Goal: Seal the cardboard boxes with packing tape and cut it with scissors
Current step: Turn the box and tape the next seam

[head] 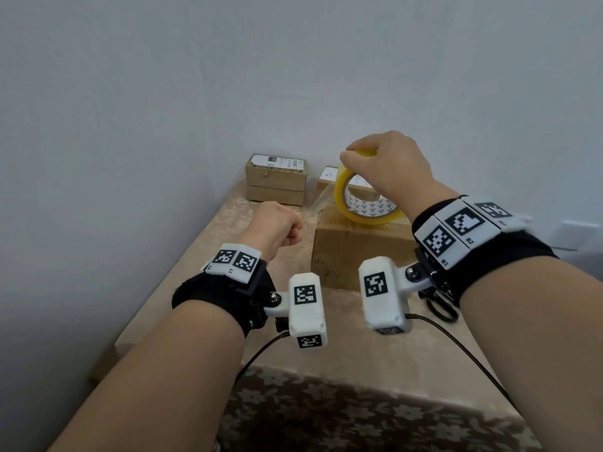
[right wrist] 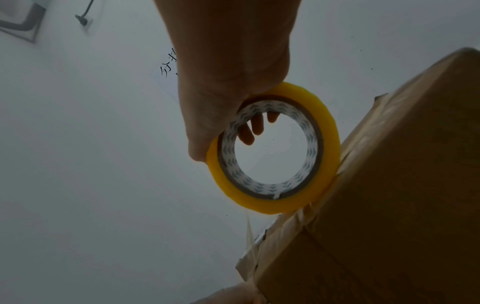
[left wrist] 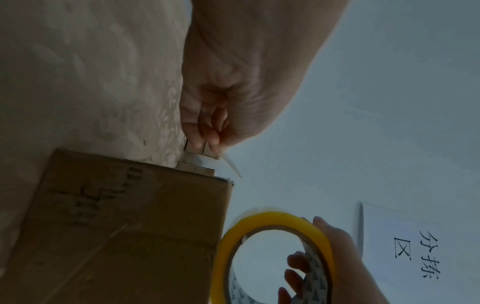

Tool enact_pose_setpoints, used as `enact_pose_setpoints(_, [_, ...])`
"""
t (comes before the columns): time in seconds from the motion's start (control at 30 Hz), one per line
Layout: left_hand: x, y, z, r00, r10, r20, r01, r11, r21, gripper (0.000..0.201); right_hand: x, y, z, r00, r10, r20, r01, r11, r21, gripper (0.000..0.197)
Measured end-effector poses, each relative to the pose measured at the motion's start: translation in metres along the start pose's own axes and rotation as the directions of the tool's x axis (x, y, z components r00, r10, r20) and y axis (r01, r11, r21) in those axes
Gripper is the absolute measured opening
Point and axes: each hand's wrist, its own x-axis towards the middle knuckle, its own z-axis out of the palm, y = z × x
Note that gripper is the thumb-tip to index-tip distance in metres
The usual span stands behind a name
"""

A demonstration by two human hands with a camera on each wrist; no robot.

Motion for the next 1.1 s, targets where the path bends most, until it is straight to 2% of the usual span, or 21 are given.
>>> enact_pose_setpoints(0.2, [-0.001,-0.004,0.006,1.0,0.016,0.011,-0.017,0.994,0.111,0.027,-0.002,0.002,0.001,1.0,-0.012,-0.002,0.012,1.0,0.002,0.028])
enact_pose_setpoints(0.33, [0.0,-0.01,0.014,1.0,0.024,0.017,-0.026,0.988,0.151,0.017,-0.002,0.0,0.003,0.999,-0.031,0.009,0.031,0.999,-0.041,0.027])
enact_pose_setpoints(0.4, [0.001,-0.013,0.019,1.0,0.021,0.023,-0.024,0.983,0.18,0.021,-0.003,0.0,0.003,0.999,-0.039,0.009,0.039,0.998,-0.049,0.028])
enact_pose_setpoints(0.47, [0.003,-0.016,0.023,1.0,0.0,0.031,-0.006,0.978,0.208,0.028,-0.003,0.001,0.004,0.999,-0.041,0.007,0.042,0.998,-0.048,0.029])
enact_pose_setpoints(0.53, [0.002,-0.018,0.023,0.998,-0.047,0.03,0.039,0.973,0.228,0.019,-0.003,0.002,0.004,0.999,-0.048,0.008,0.048,0.997,-0.06,0.031])
enact_pose_setpoints(0.6, [0.005,-0.024,0.016,0.997,-0.076,-0.02,0.078,0.958,0.276,0.04,-0.002,0.002,0.004,0.999,-0.053,0.008,0.053,0.997,-0.064,0.032])
enact_pose_setpoints(0.63, [0.006,-0.025,0.011,0.998,-0.038,-0.055,0.052,0.956,0.287,0.044,-0.001,0.002,0.004,0.999,-0.053,0.007,0.053,0.997,-0.059,0.032])
enact_pose_setpoints(0.7, [0.008,-0.021,0.001,0.986,0.141,-0.091,-0.115,0.962,0.246,0.013,-0.001,0.003,0.004,0.999,-0.053,0.01,0.054,0.997,-0.061,0.032])
enact_pose_setpoints(0.73, [0.006,-0.015,0.0,0.975,0.211,-0.067,-0.195,0.962,0.189,0.007,0.0,0.004,0.004,0.998,-0.06,0.016,0.061,0.996,-0.062,0.031])
enact_pose_setpoints(0.8, [0.001,-0.005,0.003,0.959,0.26,0.11,-0.271,0.957,0.101,0.03,-0.001,0.003,0.004,0.997,-0.074,0.036,0.076,0.996,-0.05,0.029])
enact_pose_setpoints(0.87, [-0.004,-0.003,0.014,0.915,0.243,0.322,-0.303,0.941,0.149,0.065,0.001,0.004,0.001,0.997,-0.068,0.041,0.067,0.997,0.028,0.033])
enact_pose_setpoints(0.9, [-0.006,-0.006,0.02,0.888,0.246,0.389,-0.329,0.93,0.163,0.076,0.004,0.007,0.0,0.998,-0.047,0.032,0.045,0.996,0.082,0.031])
enact_pose_setpoints(0.97, [-0.003,-0.016,0.028,0.877,0.291,0.382,-0.367,0.919,0.143,0.085,0.006,0.016,-0.004,0.999,0.042,0.029,-0.047,0.981,0.19,0.038])
enact_pose_setpoints(1.03, [0.0,-0.02,0.032,0.896,0.318,0.31,-0.372,0.919,0.133,0.077,0.004,0.026,-0.002,0.99,0.129,0.06,-0.14,0.953,0.269,0.042])
enact_pose_setpoints(1.1, [-0.001,-0.019,0.033,0.901,0.319,0.293,-0.372,0.917,0.147,0.069,0.001,0.026,0.001,0.987,0.154,0.041,-0.159,0.932,0.327,0.041])
